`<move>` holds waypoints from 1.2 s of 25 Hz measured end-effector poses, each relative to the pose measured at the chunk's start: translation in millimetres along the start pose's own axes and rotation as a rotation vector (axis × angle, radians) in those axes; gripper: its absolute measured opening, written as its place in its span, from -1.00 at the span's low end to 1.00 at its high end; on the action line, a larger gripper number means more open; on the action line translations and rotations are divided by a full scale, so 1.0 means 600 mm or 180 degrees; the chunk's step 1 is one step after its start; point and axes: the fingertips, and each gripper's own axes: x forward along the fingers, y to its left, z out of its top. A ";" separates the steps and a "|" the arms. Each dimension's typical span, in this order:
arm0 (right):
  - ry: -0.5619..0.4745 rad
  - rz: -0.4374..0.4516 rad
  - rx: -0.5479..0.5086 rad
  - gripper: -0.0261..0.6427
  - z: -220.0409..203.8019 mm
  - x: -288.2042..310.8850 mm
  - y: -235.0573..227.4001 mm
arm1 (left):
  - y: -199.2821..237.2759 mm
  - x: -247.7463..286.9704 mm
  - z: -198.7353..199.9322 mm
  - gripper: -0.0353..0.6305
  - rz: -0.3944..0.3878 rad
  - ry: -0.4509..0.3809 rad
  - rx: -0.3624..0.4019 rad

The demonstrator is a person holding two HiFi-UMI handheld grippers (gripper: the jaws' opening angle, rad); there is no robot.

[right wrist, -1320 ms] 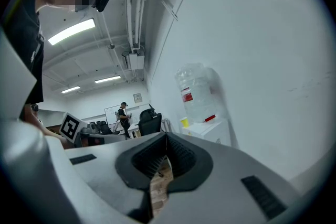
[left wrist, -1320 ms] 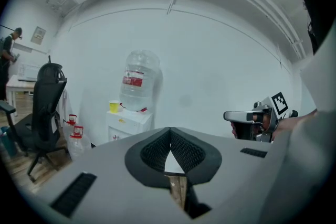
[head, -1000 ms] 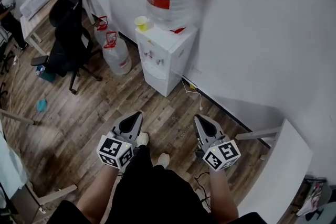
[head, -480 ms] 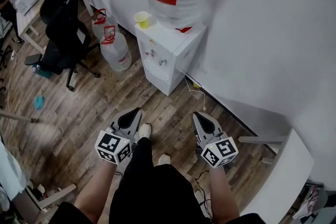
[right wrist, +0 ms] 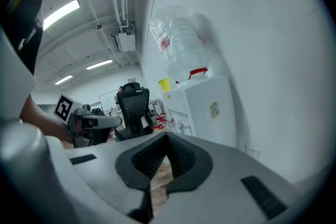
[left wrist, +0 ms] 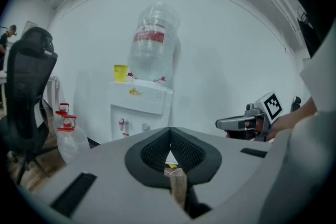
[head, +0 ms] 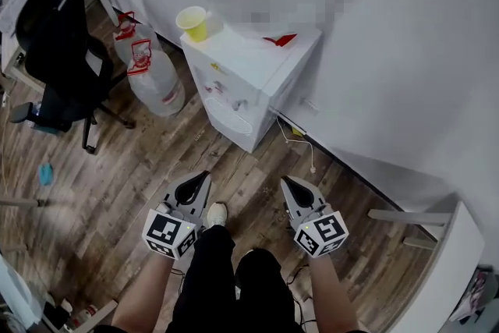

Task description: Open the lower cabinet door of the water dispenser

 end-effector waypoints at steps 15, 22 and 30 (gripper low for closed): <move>-0.0102 -0.0188 -0.0092 -0.86 -0.288 0.208 -0.176 | 0.141 0.237 -0.316 -0.86 -0.0167 0.0060 0.0092; -0.0188 -0.0188 -0.0228 -0.86 -0.387 0.285 -0.231 | 0.176 0.309 -0.421 -0.85 -0.0271 0.0008 0.0244; -0.0269 -0.0182 -0.0389 -0.86 -0.449 0.342 -0.268 | 0.189 0.350 -0.484 -0.86 -0.0330 -0.0121 0.0289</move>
